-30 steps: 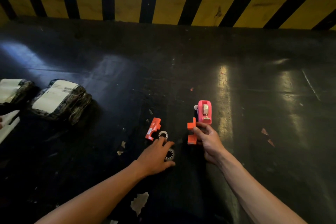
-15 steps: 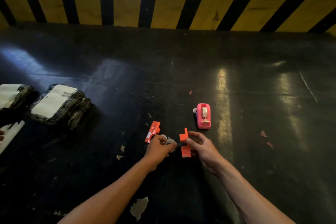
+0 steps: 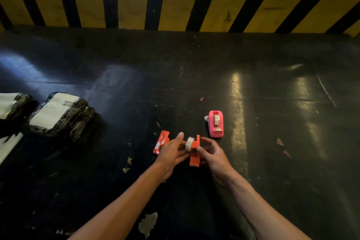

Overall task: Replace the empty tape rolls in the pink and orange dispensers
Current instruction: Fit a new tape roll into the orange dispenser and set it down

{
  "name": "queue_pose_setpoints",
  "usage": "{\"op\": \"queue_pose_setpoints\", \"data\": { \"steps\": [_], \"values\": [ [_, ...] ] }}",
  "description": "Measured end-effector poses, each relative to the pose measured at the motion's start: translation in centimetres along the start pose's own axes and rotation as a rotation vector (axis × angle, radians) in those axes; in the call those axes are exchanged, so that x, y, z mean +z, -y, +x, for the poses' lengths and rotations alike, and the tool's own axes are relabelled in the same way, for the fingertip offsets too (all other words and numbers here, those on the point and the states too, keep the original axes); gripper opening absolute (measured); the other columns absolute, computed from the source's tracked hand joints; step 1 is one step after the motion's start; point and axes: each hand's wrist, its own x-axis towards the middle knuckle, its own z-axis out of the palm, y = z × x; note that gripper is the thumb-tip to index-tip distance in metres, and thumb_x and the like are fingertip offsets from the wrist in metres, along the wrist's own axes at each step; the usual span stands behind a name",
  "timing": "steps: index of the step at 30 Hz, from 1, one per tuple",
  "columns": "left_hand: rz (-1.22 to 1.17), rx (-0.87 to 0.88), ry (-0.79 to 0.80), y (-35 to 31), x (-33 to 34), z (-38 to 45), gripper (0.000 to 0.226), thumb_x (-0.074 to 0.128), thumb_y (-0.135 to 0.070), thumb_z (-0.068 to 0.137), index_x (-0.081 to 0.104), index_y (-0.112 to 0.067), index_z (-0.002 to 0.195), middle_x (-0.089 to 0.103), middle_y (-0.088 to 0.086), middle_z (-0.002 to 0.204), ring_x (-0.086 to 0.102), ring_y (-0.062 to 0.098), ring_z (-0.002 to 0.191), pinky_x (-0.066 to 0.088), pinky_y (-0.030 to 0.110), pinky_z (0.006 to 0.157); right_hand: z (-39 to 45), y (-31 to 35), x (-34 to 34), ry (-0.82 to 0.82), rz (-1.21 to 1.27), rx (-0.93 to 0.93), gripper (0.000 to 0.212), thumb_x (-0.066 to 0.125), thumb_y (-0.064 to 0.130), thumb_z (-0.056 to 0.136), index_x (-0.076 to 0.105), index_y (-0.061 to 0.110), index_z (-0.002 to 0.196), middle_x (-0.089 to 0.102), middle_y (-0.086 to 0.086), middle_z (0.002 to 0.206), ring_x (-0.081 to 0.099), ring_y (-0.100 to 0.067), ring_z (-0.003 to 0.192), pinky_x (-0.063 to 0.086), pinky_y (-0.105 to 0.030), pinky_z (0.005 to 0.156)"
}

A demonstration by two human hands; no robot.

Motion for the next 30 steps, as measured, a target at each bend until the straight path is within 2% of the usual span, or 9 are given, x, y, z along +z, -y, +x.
{"op": "queue_pose_setpoints", "data": {
  "steps": [3,6,9,12,14,17,20,26,30],
  "values": [
    [0.056,0.007,0.014,-0.6,-0.1,-0.2,0.023,0.061,-0.019,0.097,0.064,-0.001,0.111,0.072,0.017,0.114,0.073,0.023,0.101,0.06,0.032,0.084,0.1,0.1,0.0,0.007,0.015,0.01,0.04,0.072,0.023,0.088,0.058,0.026,0.126,0.069,-0.012,0.118,0.071,-0.029,0.104,0.061,-0.039,0.074],
    [0.085,-0.003,0.041,-1.1,-0.2,-0.4,0.023,0.062,-0.013,0.096,0.062,0.001,0.114,0.072,0.018,0.113,0.072,0.025,0.103,0.059,0.035,0.09,0.2,0.2,0.1,0.019,0.024,0.017,0.042,0.075,0.027,0.085,0.059,0.028,0.124,0.069,-0.013,0.119,0.071,-0.029,0.104,0.061,-0.04,0.075],
    [0.083,0.007,0.061,-1.3,-0.4,-0.4,0.027,0.065,-0.013,0.094,0.06,-0.001,0.118,0.07,0.018,0.115,0.072,0.027,0.105,0.056,0.04,0.096,0.0,0.3,0.1,0.025,0.014,0.003,0.041,0.073,0.025,0.087,0.059,0.026,0.125,0.07,-0.013,0.117,0.071,-0.03,0.104,0.061,-0.047,0.081],
    [0.134,0.038,0.079,-1.4,-0.7,-0.1,0.035,0.069,-0.015,0.091,0.059,-0.014,0.124,0.068,0.015,0.119,0.073,0.026,0.104,0.056,0.045,0.097,-0.3,0.5,0.1,0.037,0.002,-0.018,0.044,0.073,0.026,0.087,0.057,0.025,0.128,0.071,-0.012,0.116,0.072,-0.029,0.103,0.061,-0.047,0.082],
    [0.205,0.034,0.098,-1.6,-0.7,-0.1,0.038,0.068,-0.018,0.092,0.059,-0.021,0.129,0.065,0.011,0.122,0.071,0.026,0.107,0.055,0.047,0.099,-0.5,0.7,0.1,0.051,0.0,-0.022,0.05,0.076,0.032,0.081,0.058,0.028,0.127,0.07,-0.011,0.117,0.071,-0.029,0.105,0.061,-0.045,0.081],
    [0.268,0.028,0.11,-1.8,-0.5,-0.3,0.035,0.065,-0.023,0.094,0.061,-0.02,0.129,0.066,0.009,0.123,0.068,0.023,0.108,0.053,0.043,0.1,-0.6,0.9,0.2,0.05,0.014,-0.021,0.058,0.08,0.039,0.071,0.06,0.031,0.124,0.07,-0.013,0.118,0.071,-0.03,0.105,0.061,-0.046,0.081],
    [0.272,0.063,0.119,-1.7,-0.3,-0.4,0.033,0.067,-0.02,0.093,0.063,-0.019,0.125,0.069,0.008,0.118,0.071,0.02,0.103,0.058,0.035,0.089,-0.6,1.0,0.2,0.065,0.024,0.003,0.046,0.077,0.03,0.08,0.06,0.029,0.123,0.071,-0.017,0.117,0.073,-0.031,0.101,0.061,-0.044,0.077],
    [0.371,0.159,0.182,-1.4,-0.7,-0.5,0.035,0.073,-0.013,0.088,0.065,-0.02,0.122,0.069,0.011,0.121,0.071,0.022,0.107,0.058,0.044,0.095,-0.8,1.5,-0.3,0.134,0.142,0.178,0.04,0.072,0.018,0.088,0.061,0.022,0.126,0.074,-0.019,0.111,0.073,-0.034,0.099,0.06,-0.043,0.078],
    [0.498,0.195,0.217,-2.0,-0.6,-0.5,0.036,0.072,-0.018,0.089,0.065,-0.022,0.123,0.068,0.002,0.118,0.068,0.016,0.107,0.059,0.03,0.083,-0.6,1.0,-0.7,0.115,0.202,0.231,0.038,0.072,0.02,0.087,0.065,0.024,0.125,0.074,-0.018,0.113,0.066,-0.039,0.114,0.051,-0.054,0.101]
  ]
}}
